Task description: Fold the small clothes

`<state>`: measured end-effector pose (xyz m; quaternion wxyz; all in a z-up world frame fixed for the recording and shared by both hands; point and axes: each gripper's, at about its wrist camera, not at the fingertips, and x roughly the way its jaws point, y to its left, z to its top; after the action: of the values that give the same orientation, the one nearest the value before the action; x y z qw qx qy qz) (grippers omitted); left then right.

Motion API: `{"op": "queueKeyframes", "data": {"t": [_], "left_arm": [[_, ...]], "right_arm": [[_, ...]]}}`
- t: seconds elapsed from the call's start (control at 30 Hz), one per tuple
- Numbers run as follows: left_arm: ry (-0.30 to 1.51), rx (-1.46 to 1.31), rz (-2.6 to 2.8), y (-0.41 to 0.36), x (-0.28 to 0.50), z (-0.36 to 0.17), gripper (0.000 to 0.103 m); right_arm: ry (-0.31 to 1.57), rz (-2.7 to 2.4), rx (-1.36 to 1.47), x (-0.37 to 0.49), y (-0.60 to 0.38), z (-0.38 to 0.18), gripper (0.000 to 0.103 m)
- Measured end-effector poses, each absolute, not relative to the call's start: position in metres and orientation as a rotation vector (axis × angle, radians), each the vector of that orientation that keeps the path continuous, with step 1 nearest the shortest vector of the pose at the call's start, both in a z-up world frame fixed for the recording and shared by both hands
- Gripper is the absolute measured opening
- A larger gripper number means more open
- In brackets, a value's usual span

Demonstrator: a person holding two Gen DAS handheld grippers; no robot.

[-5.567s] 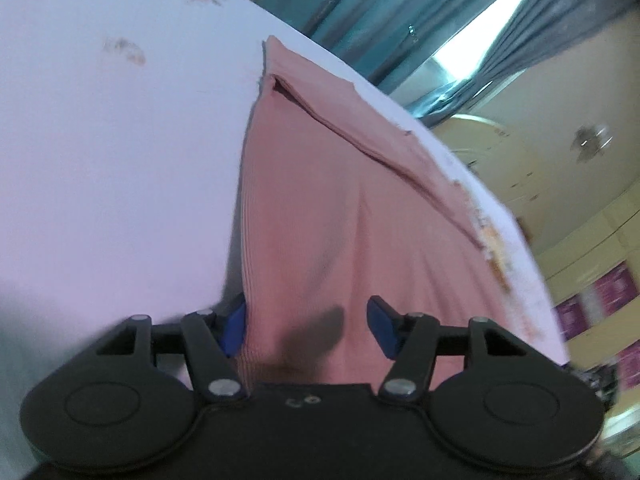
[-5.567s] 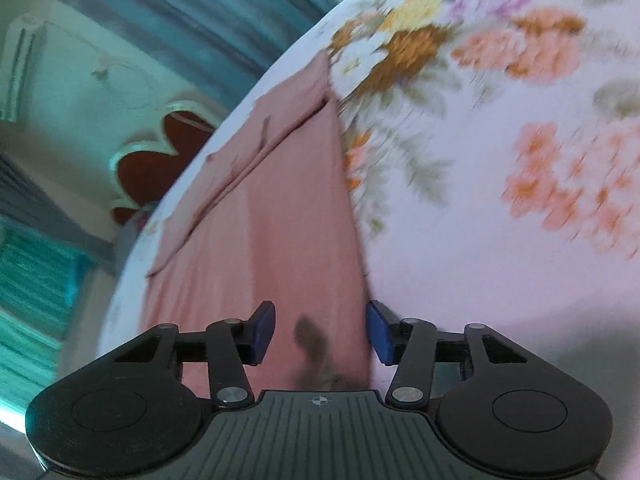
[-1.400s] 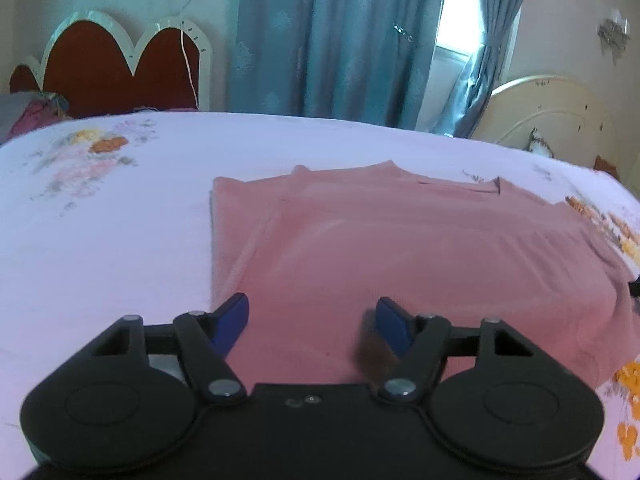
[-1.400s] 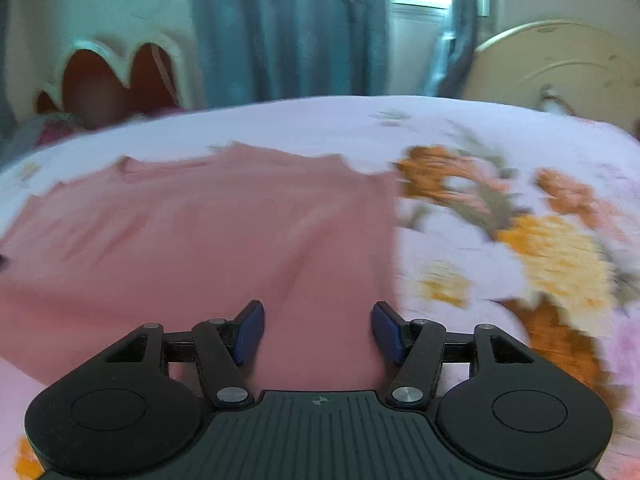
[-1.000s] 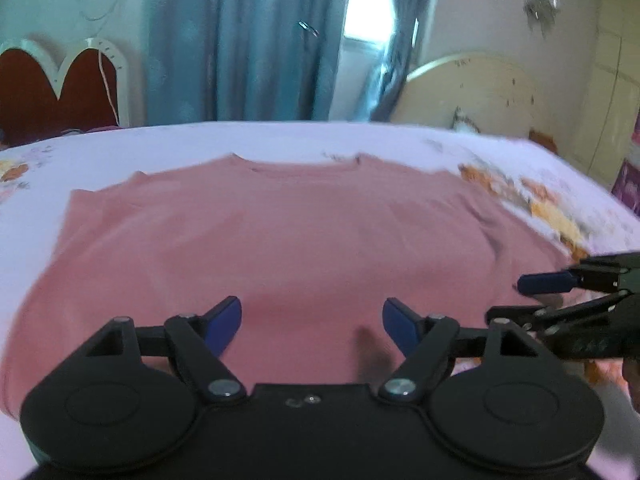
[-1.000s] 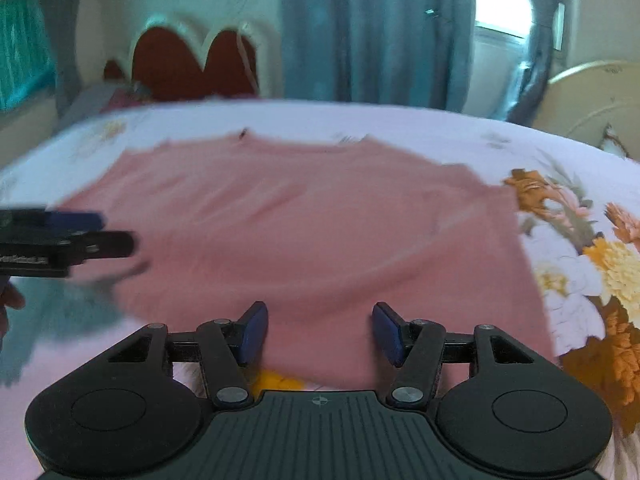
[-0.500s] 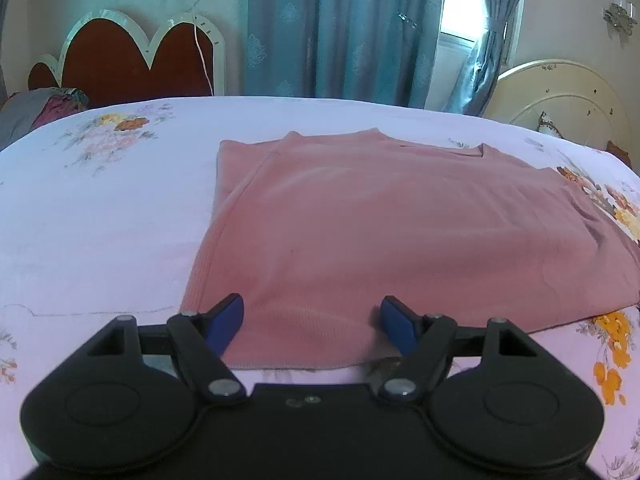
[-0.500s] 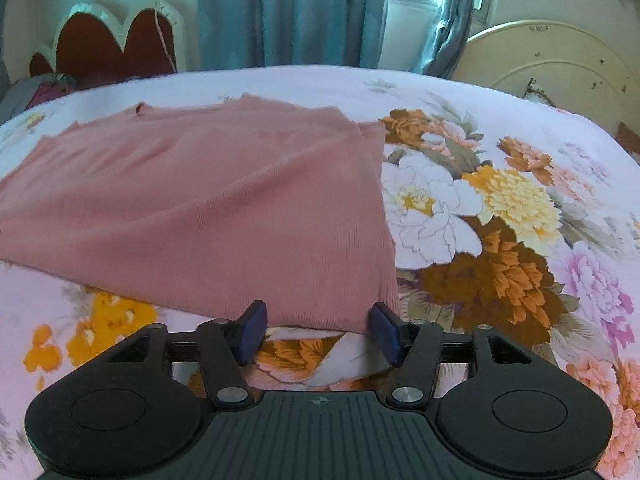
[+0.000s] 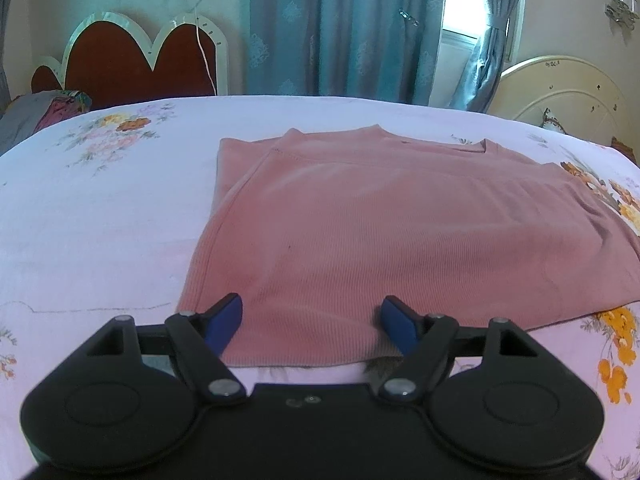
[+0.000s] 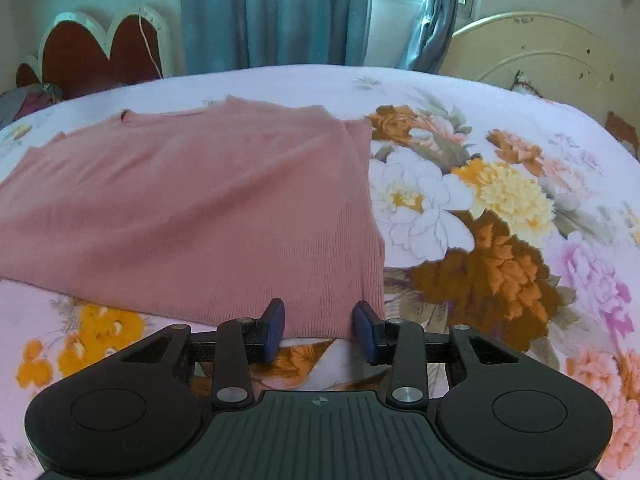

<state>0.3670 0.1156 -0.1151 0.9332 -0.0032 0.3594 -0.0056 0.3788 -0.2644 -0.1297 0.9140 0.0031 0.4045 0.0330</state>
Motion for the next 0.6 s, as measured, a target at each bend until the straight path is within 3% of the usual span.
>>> {"op": "queueKeyframes", "data": {"t": [0.6], "left_arm": [[0.758, 0.009, -0.016, 0.1164, 0.3669, -0.1118, 0.079]], "right_arm": [[0.843, 0.071, 0.024, 0.3812, -0.2678, -0.1316, 0.038]]}}
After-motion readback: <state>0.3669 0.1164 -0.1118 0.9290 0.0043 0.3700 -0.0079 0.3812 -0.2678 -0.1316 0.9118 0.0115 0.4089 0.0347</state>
